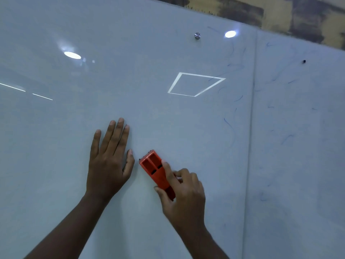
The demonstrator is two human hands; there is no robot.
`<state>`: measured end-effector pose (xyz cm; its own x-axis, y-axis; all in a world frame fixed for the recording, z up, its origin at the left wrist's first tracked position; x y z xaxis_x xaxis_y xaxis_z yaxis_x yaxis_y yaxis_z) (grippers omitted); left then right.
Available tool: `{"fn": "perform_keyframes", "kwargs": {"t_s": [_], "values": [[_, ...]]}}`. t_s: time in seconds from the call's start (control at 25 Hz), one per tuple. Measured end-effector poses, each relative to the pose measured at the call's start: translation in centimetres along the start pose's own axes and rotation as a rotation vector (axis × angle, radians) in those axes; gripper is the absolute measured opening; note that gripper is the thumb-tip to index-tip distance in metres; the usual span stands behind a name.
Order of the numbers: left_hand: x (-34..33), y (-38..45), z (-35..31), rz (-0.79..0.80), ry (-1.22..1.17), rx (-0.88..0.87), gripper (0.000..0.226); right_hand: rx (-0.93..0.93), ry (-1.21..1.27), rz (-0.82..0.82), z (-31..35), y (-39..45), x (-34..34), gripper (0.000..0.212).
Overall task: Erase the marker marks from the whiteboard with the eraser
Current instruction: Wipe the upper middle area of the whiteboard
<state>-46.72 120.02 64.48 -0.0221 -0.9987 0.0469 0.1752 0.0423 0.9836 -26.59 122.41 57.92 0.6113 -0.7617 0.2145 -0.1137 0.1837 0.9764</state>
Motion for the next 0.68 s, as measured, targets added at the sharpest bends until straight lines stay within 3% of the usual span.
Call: {"fn": "perform_keyframes", "kwargs": {"t_s": [0.2, 0.36, 0.56, 0.68], "values": [[0.2, -2.5, -0.2, 0.006, 0.010, 0.007, 0.067, -0.317, 0.025, -0.133, -6.8, 3.2, 3.3, 0.071], [0.1, -5.1, -0.5, 0.043, 0.001, 0.004, 0.066, -0.540, 0.049, -0.188, -11.2, -0.1, 3.9, 0.078], [0.0, -6.6, -0.9, 0.059, 0.008, 0.009, 0.068, -0.520, 0.079, -0.120, -10.1, -1.6, 3.0, 0.080], [0.0, -6.6, -0.9, 0.058, 0.006, 0.020, 0.068, -0.400, 0.060, -0.036, -6.0, -2.3, 1.5, 0.078]]}}
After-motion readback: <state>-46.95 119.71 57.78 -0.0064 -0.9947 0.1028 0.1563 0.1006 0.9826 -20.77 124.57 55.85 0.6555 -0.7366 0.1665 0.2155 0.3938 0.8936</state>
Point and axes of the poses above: each hand's wrist, its own y-axis towards the middle knuckle, its own x-axis out of the back of the hand, z = x × y, the point moved 8 cm from there along y, towards the middle knuckle, and after that the axes turned 1 degree about z, right-handed, at the moved point
